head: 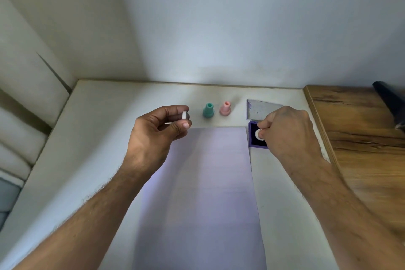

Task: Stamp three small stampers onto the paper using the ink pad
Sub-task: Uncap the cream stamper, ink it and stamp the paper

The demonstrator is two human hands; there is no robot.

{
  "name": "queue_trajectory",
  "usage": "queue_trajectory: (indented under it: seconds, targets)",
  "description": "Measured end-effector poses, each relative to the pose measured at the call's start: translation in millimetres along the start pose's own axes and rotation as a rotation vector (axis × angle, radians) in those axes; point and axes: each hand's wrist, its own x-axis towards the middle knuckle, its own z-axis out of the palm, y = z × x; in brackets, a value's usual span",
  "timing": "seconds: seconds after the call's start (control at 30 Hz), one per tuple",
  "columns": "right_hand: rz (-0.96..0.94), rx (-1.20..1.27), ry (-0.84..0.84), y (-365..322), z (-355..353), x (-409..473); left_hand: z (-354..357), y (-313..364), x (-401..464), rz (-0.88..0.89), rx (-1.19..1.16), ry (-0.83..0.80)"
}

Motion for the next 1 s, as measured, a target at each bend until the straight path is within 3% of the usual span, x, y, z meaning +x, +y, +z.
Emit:
queue_trajectory:
  seconds: [0.17, 0.43, 0.53, 0.6, 0.73, 0.87, 1.0]
  targets:
    - [-0.100, 0.053, 0.151, 1, -6, -13, -16, 1, -1, 0.006, 0.037, 0.039]
    - [-0.062, 0.117, 0.107, -6, -13, -24, -30, 7, -4, -0.047, 0.100, 0.105]
    - [-0.120, 0.161, 0.172, -9, -15, -29, -34, 9, -5, -0.056, 0.120, 0.098]
    - [-0.181, 0.279, 0.217, -22, -15, -37, -36, 9, -6, -0.063, 0.114, 0.090]
    - [-0.257, 0.674, 0.070, -66, 11, -64, -40, 6, -8, -0.096, 0.143, 0.086]
    - [-0.334, 0.643, 0.036, -85, 46, -74, -44, 1, -6, -0.130, 0.175, 0.110]
    - [-0.367, 0.587, 0.131, -89, 62, -69, -44, -2, -6, -0.160, 0.189, 0.092]
